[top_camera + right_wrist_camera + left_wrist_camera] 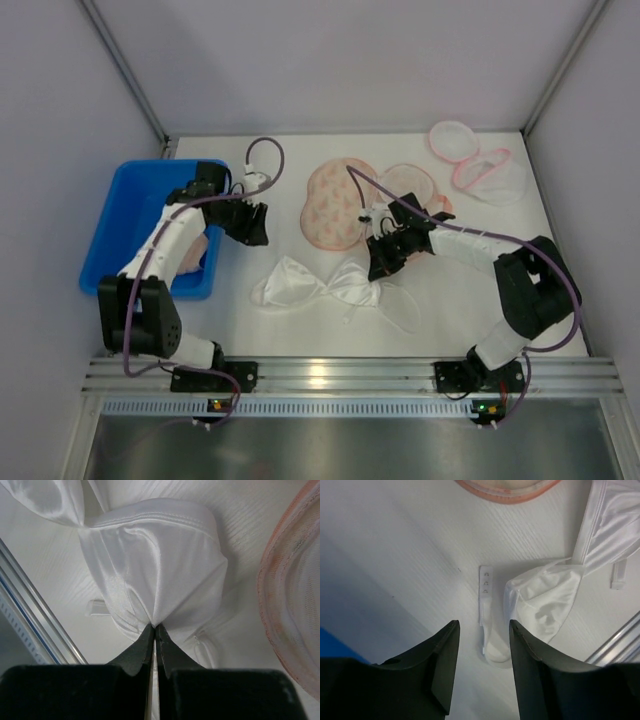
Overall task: Place the bra in the laundry bag and zip it closed
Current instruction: Adjust the bra at the center of the board.
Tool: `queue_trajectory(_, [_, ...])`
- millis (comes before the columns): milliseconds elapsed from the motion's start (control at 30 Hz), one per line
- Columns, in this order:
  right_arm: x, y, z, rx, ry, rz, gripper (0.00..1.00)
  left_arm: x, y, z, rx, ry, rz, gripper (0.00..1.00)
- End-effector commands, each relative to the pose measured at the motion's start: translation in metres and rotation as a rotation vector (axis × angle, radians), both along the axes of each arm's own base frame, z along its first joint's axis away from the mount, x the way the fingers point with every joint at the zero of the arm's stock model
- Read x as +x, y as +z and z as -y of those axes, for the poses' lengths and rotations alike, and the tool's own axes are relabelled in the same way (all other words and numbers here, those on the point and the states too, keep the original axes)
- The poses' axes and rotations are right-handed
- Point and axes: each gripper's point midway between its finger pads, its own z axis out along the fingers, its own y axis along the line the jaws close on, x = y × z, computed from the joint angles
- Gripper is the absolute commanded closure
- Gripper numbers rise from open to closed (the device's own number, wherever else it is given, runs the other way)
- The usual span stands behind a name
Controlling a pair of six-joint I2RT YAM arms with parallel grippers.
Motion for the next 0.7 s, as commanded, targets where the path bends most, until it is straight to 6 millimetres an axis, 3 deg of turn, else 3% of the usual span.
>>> queue_trajectory(0, [0.006, 0.015, -0.002, 0.026, 0.016, 0.047, 1.0, -0.03, 0.018, -0.007, 0.095, -0.211, 0.222, 0.5])
queue_trajectory(167, [0.013, 0.041, -0.007, 0.088, 0.018, 0.141, 1.0, -0.064, -0.001, -0.018, 0.194, -0.31, 0.27, 0.47])
queue_trajectory(367, [0.04, 0.105, -0.015, 0.159, 0.056, 0.393, 1.0, -0.054, -0.007, -0.001, 0.053, -0.178, 0.099, 0.48])
queue_trajectory(500, [0.044, 0.117, -0.012, 0.088, 0.183, 0.539, 1.0, -0.047, -0.006, 0.021, -0.078, -0.143, -0.01, 0.48])
queue_trajectory(667, [0.037, 0.104, -0.008, -0.013, 0.31, 0.652, 1.0, -0.038, -0.012, 0.035, -0.156, -0.097, -0.126, 0.47])
